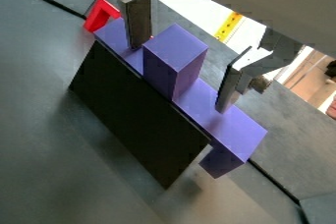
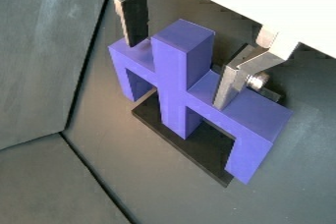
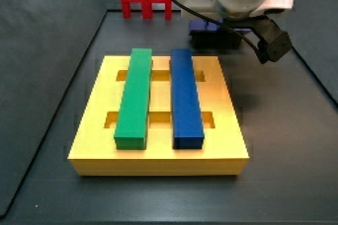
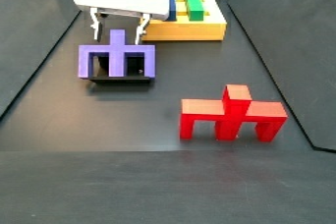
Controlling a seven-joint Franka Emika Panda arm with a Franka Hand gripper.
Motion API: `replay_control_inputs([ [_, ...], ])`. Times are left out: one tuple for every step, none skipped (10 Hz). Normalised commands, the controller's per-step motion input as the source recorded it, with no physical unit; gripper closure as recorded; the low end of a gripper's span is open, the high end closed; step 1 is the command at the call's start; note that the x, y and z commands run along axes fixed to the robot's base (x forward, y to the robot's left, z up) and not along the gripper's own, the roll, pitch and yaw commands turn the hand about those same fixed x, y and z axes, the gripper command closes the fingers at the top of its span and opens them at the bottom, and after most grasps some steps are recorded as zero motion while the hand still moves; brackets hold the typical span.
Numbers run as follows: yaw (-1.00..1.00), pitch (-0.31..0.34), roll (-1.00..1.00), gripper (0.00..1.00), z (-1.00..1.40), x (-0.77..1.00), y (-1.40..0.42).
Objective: Pick up the purple object. Move up. Place the purple object on the fixture. Regrasp the purple object. Move to above the board. Insert the purple object.
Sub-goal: Regrasp the purple object.
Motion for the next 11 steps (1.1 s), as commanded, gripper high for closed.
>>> replay_control_inputs([
  [0.11, 0.000, 0.00, 0.00, -0.19, 0.00, 0.00],
  [0.10, 0.000, 0.00, 0.00, -0.19, 0.00, 0.01],
  [0.11, 0.000, 0.00, 0.00, -0.22, 0.00, 0.03],
  [0.03, 0.000, 0.00, 0.00, 0.00, 0.00, 0.00],
  [0.00, 0.000, 0.00, 0.00, 0.00, 0.00, 0.00],
  [0.00, 0.000, 0.00, 1.00, 0.00, 0.00, 0.00],
  [0.00, 0.000, 0.00, 1.00, 0.00, 0.00, 0.00],
  [0.00, 0.000, 0.00, 1.00, 0.00, 0.00, 0.00],
  [0.00, 0.000, 0.00, 1.00, 0.00, 0.00, 0.00],
  [0.00, 0.000, 0.00, 1.00, 0.00, 0.00, 0.00],
  [0.00, 0.000, 0.00, 1.00, 0.00, 0.00, 0.00],
])
